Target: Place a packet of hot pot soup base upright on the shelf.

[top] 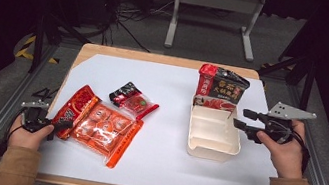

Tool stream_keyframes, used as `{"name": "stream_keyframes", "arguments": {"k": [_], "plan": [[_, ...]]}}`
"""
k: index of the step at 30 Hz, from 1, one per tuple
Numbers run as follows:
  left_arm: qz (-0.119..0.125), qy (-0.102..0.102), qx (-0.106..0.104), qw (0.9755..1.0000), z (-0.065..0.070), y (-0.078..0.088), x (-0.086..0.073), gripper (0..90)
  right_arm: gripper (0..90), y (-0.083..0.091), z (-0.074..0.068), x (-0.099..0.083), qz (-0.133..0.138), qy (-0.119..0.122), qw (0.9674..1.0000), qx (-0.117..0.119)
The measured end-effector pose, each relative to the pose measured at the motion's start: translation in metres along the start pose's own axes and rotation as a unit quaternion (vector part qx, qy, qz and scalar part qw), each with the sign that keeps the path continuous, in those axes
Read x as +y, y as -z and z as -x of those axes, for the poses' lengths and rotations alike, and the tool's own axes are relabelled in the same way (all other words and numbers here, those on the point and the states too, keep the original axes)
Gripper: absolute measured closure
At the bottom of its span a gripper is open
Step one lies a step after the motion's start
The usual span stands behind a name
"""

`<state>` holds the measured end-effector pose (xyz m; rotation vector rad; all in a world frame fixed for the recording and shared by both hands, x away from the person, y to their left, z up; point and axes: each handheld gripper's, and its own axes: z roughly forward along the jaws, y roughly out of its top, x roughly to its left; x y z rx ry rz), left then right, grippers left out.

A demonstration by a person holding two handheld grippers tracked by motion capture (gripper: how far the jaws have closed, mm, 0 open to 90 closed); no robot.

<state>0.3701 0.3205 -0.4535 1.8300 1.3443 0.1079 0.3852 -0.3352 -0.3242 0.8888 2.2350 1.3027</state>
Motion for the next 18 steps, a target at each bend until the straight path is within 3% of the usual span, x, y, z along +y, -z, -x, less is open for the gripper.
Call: {"name": "stream_keyframes", "arguments": {"k": [7, 18], "plan": [[-0.004, -0.002, 0.006, 1.0, 0.001, 0.0, 0.0, 88.5, 58.9, 0.003, 0.001, 0.0, 0.008, -0.006, 0.9998, 0.015], [0.008, -0.013, 0.014, 0.9998, 0.011, 0.011, 0.006, 89.9, 68.8, 0.005, 0.002, 0.0, 0.002, -0.011, 0.9997, 0.023]]}}
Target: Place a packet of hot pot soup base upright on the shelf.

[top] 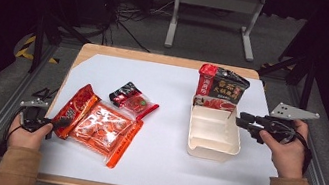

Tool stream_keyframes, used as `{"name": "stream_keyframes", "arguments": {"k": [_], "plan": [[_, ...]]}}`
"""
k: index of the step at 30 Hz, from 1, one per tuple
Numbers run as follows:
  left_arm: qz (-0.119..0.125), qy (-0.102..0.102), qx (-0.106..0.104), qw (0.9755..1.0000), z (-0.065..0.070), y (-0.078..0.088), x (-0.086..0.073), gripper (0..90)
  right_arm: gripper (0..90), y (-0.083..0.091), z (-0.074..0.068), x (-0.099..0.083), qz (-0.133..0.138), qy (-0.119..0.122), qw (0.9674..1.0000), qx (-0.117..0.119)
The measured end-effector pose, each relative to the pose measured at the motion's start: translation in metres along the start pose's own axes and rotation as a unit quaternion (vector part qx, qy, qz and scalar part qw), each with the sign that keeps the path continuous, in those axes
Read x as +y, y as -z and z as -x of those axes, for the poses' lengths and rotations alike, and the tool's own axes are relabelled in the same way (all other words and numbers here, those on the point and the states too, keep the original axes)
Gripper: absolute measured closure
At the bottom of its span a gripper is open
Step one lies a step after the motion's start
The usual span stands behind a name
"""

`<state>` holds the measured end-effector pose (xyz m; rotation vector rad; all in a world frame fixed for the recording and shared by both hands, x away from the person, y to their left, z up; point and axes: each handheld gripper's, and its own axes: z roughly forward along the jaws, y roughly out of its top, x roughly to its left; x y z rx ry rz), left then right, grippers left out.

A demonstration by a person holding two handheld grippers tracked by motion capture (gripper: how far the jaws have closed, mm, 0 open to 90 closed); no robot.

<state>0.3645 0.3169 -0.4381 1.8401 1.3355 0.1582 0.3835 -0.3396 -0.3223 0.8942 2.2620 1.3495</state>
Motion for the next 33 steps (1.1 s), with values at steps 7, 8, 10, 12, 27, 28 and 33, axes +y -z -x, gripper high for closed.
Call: {"name": "stream_keyframes", "arguments": {"k": [7, 8, 10, 12, 27, 28, 33], "plan": [[0.033, -0.023, 0.004, 0.9992, 0.012, 0.016, 0.009, 89.9, 69.7, 0.004, 0.001, 0.0, 0.01, -0.004, 0.9999, -0.005], [0.036, -0.021, 0.003, 0.9991, 0.015, 0.018, 0.011, 89.9, 70.0, 0.005, 0.001, 0.0, 0.011, -0.006, 0.9999, -0.007], [0.043, -0.026, 0.002, 0.9987, 0.019, 0.021, 0.012, 89.9, 70.4, 0.006, 0.001, 0.0, 0.011, -0.007, 0.9999, -0.007], [0.052, -0.033, -0.002, 0.9981, 0.024, 0.027, 0.016, 89.9, 71.2, 0.007, 0.0, 0.001, 0.013, -0.009, 0.9999, -0.007], [0.104, -0.093, -0.019, 0.99, 0.071, 0.054, 0.038, 89.9, 71.7, 0.012, -0.001, 0.002, 0.022, -0.017, 0.9996, -0.006], [0.107, -0.098, -0.022, 0.9892, 0.074, 0.055, 0.039, 89.9, 71.7, 0.012, -0.001, 0.002, 0.022, -0.016, 0.9996, -0.007], [0.116, -0.111, -0.035, 0.9864, 0.088, 0.06, 0.045, 89.9, 72.0, 0.014, -0.001, 0.002, 0.025, -0.017, 0.9995, -0.008]]}}
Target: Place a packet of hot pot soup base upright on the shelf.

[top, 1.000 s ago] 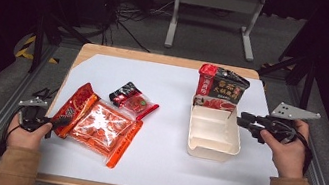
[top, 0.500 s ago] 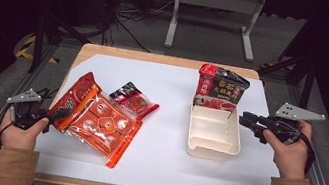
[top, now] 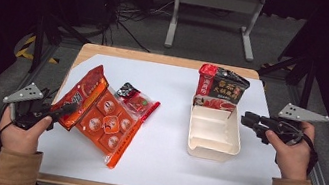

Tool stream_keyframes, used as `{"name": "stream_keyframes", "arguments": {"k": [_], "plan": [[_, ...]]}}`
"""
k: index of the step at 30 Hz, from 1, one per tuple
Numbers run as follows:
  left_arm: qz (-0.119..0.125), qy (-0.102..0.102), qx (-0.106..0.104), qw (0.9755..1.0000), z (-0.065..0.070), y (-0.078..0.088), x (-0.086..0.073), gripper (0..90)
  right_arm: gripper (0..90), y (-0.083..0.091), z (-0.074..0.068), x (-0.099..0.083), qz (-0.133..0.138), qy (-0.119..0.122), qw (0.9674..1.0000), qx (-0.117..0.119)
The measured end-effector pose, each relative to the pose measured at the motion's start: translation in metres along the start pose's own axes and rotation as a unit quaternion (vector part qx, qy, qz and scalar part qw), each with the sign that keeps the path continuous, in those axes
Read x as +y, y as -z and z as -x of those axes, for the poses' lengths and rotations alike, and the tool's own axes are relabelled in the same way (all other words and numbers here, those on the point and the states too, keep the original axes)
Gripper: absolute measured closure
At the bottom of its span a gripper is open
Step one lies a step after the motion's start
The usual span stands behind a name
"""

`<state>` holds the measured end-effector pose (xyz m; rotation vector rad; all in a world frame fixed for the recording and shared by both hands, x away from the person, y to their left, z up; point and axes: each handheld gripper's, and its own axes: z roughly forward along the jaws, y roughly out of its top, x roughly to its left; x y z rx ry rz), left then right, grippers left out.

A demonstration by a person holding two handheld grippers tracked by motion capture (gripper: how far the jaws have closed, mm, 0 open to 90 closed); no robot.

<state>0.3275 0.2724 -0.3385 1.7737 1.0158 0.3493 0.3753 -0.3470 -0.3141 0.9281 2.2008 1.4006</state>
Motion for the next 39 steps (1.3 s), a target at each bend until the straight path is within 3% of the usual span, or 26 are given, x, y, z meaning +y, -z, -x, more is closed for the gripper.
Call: {"name": "stream_keyframes", "arguments": {"k": [5, 12, 17, 21, 31, 39], "plan": [[0.008, -0.016, -0.017, 0.9997, 0.015, 0.001, 0.01, 90.0, 72.7, 0.001, 0.0, 0.0, 0.001, 0.001, 1.0, -0.001], [0.014, -0.061, -0.036, 0.9974, 0.045, 0.01, 0.024, 90.0, 73.3, 0.002, -0.001, 0.001, 0.0, 0.005, 1.0, 0.0], [0.011, -0.1, -0.043, 0.994, 0.065, 0.013, 0.031, 90.0, 73.4, 0.002, -0.003, 0.001, 0.0, 0.009, 1.0, 0.003], [0.015, -0.118, -0.049, 0.9917, 0.078, 0.014, 0.035, 90.0, 73.6, 0.001, -0.003, 0.002, -0.001, 0.011, 0.9999, 0.004], [0.024, -0.131, -0.064, 0.989, 0.087, 0.012, 0.043, 90.0, 73.3, -0.002, -0.007, 0.004, -0.002, 0.015, 0.9998, 0.009], [0.032, -0.148, -0.081, 0.9851, 0.093, 0.005, 0.053, 90.0, 69.8, -0.005, -0.015, 0.011, 0.004, 0.022, 0.9995, 0.022]]}}
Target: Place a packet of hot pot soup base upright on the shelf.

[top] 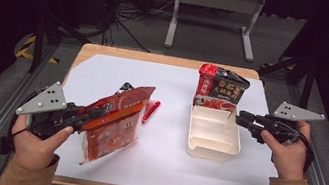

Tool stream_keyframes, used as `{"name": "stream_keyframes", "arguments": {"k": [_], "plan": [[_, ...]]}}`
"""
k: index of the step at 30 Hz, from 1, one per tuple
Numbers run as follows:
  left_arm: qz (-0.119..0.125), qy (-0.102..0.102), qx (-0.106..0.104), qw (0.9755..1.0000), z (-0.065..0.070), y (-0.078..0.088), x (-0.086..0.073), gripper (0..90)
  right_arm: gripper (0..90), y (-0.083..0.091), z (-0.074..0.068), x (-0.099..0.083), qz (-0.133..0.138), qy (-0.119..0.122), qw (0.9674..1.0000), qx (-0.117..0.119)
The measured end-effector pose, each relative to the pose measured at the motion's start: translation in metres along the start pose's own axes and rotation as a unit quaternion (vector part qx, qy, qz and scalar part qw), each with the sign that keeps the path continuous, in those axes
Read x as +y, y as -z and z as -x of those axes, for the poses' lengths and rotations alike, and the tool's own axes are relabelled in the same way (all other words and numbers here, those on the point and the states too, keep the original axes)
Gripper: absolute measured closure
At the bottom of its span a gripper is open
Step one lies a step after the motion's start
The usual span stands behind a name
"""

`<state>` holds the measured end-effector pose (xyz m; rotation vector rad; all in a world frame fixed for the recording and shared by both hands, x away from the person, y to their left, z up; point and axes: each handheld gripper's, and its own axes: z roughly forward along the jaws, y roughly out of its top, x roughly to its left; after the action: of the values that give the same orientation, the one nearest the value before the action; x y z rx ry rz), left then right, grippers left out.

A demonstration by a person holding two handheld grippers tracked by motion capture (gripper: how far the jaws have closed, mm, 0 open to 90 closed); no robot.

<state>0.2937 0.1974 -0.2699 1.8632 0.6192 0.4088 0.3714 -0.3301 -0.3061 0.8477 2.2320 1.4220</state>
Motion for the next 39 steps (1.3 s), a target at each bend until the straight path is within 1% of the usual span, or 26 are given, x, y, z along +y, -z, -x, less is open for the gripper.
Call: {"name": "stream_keyframes", "arguments": {"k": [2, 3, 5, 6, 7, 8, 9, 10, 12, 15, 16, 19, 20, 24, 30, 32, 34, 35, 36, 39], "plan": [[0.003, -0.003, -0.007, 1.0, -0.001, -0.003, 0.002, 90.0, 64.3, -0.002, -0.002, 0.001, 0.004, -0.001, 1.0, 0.007], [0.003, -0.003, -0.007, 1.0, -0.001, -0.003, 0.002, 90.0, 61.2, -0.004, -0.003, 0.002, 0.006, -0.002, 0.9999, 0.011], [0.009, -0.002, -0.017, 0.9998, -0.001, -0.009, 0.007, 90.0, 50.0, -0.009, -0.006, 0.004, 0.012, -0.001, 0.9997, 0.02], [0.012, -0.003, -0.019, 0.9997, -0.001, -0.011, 0.008, 90.0, 46.2, -0.011, -0.007, 0.005, 0.015, -0.001, 0.9996, 0.026], [0.014, -0.005, -0.021, 0.9997, -0.001, -0.013, 0.01, 90.0, 43.4, -0.013, -0.009, 0.006, 0.018, 0.004, 0.9994, 0.028], [0.014, -0.005, -0.021, 0.9997, -0.001, -0.013, 0.01, 90.0, 43.4, -0.013, -0.009, 0.006, 0.018, 0.004, 0.9994, 0.028], [0.017, -0.008, -0.026, 0.9995, -0.001, -0.017, 0.013, 90.0, 38.8, -0.017, -0.012, 0.008, 0.021, 0.012, 0.9993, 0.029], [0.019, -0.01, -0.027, 0.9994, 0.0, -0.018, 0.014, 90.0, 37.3, -0.018, -0.013, 0.01, 0.023, 0.015, 0.9991, 0.032], [0.023, -0.009, -0.031, 0.9992, 0.0, -0.021, 0.016, 90.0, 35.9, -0.02, -0.015, 0.011, 0.025, 0.017, 0.999, 0.033], [0.029, -0.013, -0.038, 0.9988, 0.001, -0.026, 0.02, 90.0, 34.7, -0.025, -0.021, 0.014, 0.024, 0.02, 0.9984, 0.048], [0.031, -0.015, -0.039, 0.9986, 0.0, -0.028, 0.021, 90.0, 33.6, -0.028, -0.026, 0.018, 0.024, 0.028, 0.9978, 0.055], [0.038, -0.014, -0.047, 0.9981, 0.0, -0.034, 0.024, 90.0, 32.6, -0.031, -0.03, 0.021, 0.026, 0.035, 0.9973, 0.06], [0.04, -0.016, -0.05, 0.9978, -0.001, -0.036, 0.025, 90.0, 31.4, -0.034, -0.035, 0.025, 0.028, 0.044, 0.9967, 0.062], [0.048, -0.019, -0.059, 0.9969, 0.0, -0.043, 0.029, 90.0, 30.2, -0.039, -0.04, 0.03, 0.028, 0.052, 0.9959, 0.069], [0.053, -0.024, -0.074, 0.9956, 0.0, -0.054, 0.032, 90.0, 27.8, -0.055, -0.051, 0.037, 0.027, 0.07, 0.9934, 0.086], [0.055, -0.023, -0.085, 0.9946, -0.002, -0.057, 0.033, 90.0, 26.8, -0.059, -0.054, 0.038, 0.024, 0.075, 0.9926, 0.093], [0.058, -0.02, -0.09, 0.994, -0.004, -0.06, 0.033, 90.0, 26.3, -0.065, -0.056, 0.039, 0.022, 0.08, 0.9917, 0.099], [0.062, -0.019, -0.098, 0.9931, -0.005, -0.063, 0.033, 90.0, 26.0, -0.067, -0.057, 0.04, 0.022, 0.081, 0.9914, 0.101], [0.062, -0.019, -0.098, 0.9931, -0.005, -0.063, 0.033, 90.0, 26.0, -0.067, -0.057, 0.04, 0.022, 0.081, 0.9914, 0.101], [0.067, -0.022, -0.108, 0.9916, -0.005, -0.067, 0.034, 90.0, 24.7, -0.077, -0.061, 0.041, 0.023, 0.089, 0.9894, 0.112]]}}
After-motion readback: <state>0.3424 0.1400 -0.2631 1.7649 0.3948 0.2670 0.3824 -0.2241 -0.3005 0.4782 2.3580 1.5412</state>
